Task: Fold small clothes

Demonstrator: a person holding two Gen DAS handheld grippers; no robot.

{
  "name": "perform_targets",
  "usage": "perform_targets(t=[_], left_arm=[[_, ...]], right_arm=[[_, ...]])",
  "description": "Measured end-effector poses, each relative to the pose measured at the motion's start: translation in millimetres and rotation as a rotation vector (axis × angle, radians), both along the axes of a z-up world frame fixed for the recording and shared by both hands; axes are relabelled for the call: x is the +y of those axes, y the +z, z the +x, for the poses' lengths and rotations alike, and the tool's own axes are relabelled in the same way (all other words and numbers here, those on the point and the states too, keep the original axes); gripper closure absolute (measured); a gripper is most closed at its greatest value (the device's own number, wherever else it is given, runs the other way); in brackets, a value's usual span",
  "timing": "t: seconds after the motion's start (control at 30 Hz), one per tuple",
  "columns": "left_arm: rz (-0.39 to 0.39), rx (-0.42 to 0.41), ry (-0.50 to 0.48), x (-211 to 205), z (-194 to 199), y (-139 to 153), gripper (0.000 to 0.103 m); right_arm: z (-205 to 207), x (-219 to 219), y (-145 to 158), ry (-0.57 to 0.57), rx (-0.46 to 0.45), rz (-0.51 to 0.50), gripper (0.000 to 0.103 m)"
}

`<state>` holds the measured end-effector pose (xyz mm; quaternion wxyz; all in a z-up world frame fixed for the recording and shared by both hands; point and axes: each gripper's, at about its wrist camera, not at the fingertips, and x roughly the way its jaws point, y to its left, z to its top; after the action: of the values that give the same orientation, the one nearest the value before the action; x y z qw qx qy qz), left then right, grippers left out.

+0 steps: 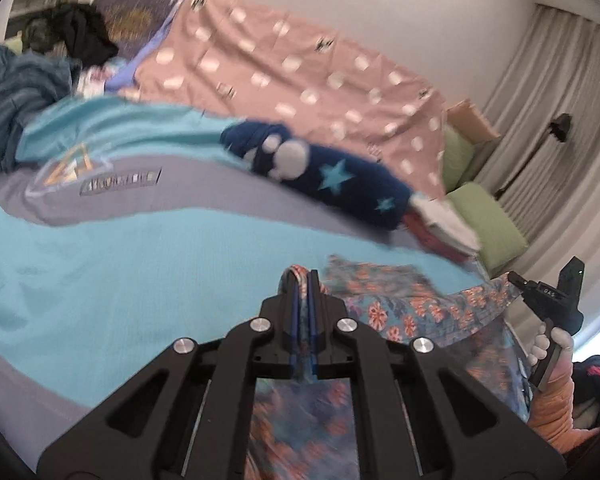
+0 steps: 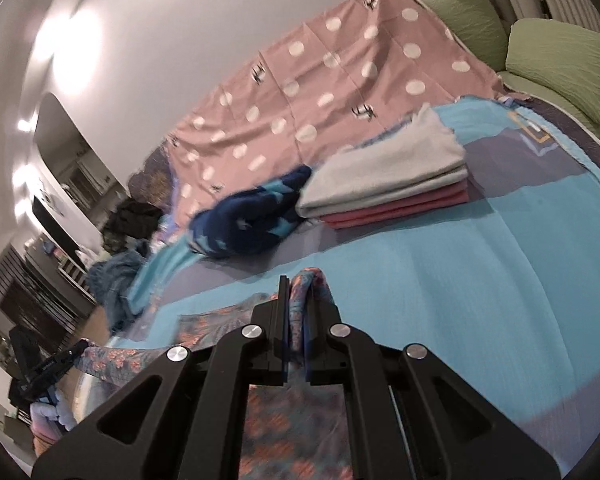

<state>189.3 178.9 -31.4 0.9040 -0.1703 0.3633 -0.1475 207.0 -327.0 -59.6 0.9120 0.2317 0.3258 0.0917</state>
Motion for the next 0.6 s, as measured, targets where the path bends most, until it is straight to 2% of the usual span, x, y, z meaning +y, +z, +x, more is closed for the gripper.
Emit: perform_targets(t=[0.13, 0.17, 0.27, 0.3, 0.4, 0.47, 0.53, 0.6], left_arm=[[0.03, 0.118, 0.064, 6, 36, -46, 0.093], [0.026, 0.141, 0.078, 9, 40, -57, 0.093], [0.039, 0.13, 0.089, 14, 32, -62, 0.087], [0.05, 0.12, 0.087, 15, 27, -60, 0.083], [0.111, 0.092, 0.056, 11, 10, -53, 0.073], [0.172, 0.083, 0.013, 2, -3, -48, 0.066], [0.232, 0.08, -0.047, -10, -14, -48, 0.056], [0.275, 0.087, -0.112, -24, -18, -50, 0.05]], right_arm=[[37, 4, -48, -0.002, 0.151, -0.018, 0.095], [38, 3, -54, 0.001, 0.167, -0.015, 0.091], [32, -4, -54, 0.025, 0.158, -0.034, 0.087], [29, -6, -51, 0.03, 0.151, -0.047, 0.08], [14, -4, -35, 0.075, 0.109, -0.15, 0.069], [2, 6, -29, 0.136, 0.092, -0.273, 0.067], [-8, 20, -31, 0.222, 0.095, -0.384, 0.061], [-11, 32, -39, 0.3, 0.12, -0.454, 0.059]])
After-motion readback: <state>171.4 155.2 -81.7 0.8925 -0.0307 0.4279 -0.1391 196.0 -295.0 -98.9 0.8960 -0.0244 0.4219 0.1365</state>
